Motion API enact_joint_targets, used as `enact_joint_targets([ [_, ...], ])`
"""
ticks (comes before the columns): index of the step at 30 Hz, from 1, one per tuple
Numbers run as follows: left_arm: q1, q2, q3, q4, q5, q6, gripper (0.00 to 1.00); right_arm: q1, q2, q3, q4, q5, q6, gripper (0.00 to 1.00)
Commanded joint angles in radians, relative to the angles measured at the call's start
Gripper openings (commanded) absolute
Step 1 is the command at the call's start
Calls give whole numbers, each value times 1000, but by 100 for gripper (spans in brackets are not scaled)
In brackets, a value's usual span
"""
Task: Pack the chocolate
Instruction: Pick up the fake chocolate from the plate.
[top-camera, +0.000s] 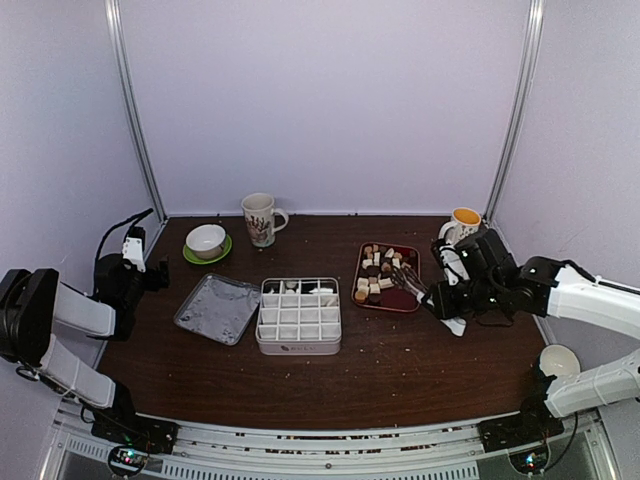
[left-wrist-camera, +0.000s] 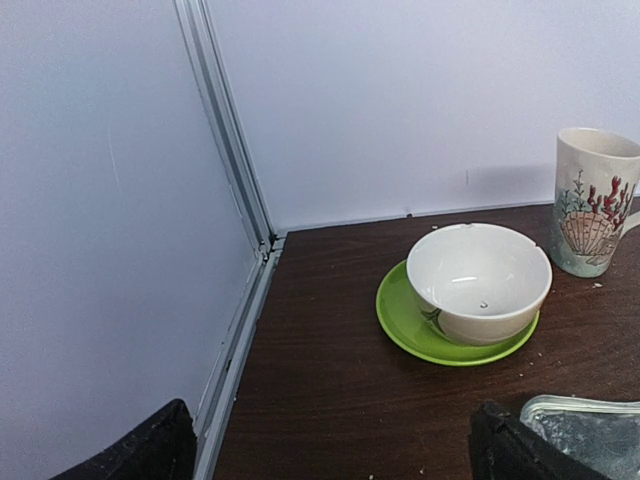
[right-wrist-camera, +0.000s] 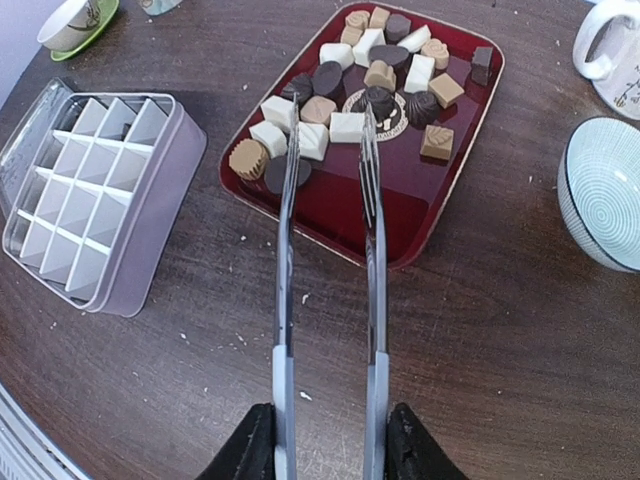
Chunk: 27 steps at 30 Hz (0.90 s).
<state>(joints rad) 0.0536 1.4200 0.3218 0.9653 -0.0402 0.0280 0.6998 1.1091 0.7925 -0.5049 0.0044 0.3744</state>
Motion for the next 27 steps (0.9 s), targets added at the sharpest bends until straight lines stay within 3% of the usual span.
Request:
enact_joint_targets([
  [1, 7, 4, 19, 27, 11, 4, 98, -16, 21, -11, -10, 1, 19, 38],
  [6, 7, 5, 19, 27, 11, 4, 98, -40, 98, 19, -8, -16, 17, 38],
  [12, 7, 5, 19, 27, 12, 4, 98, -104, 179, 91, -76, -194, 32, 38],
  [19, 7, 5, 19, 27, 11, 4, 98, -105, 156, 148, -180, -122, -17, 38],
  [27, 7, 5, 19, 27, 11, 4, 98, -105, 266, 319, -247, -101, -37, 39],
])
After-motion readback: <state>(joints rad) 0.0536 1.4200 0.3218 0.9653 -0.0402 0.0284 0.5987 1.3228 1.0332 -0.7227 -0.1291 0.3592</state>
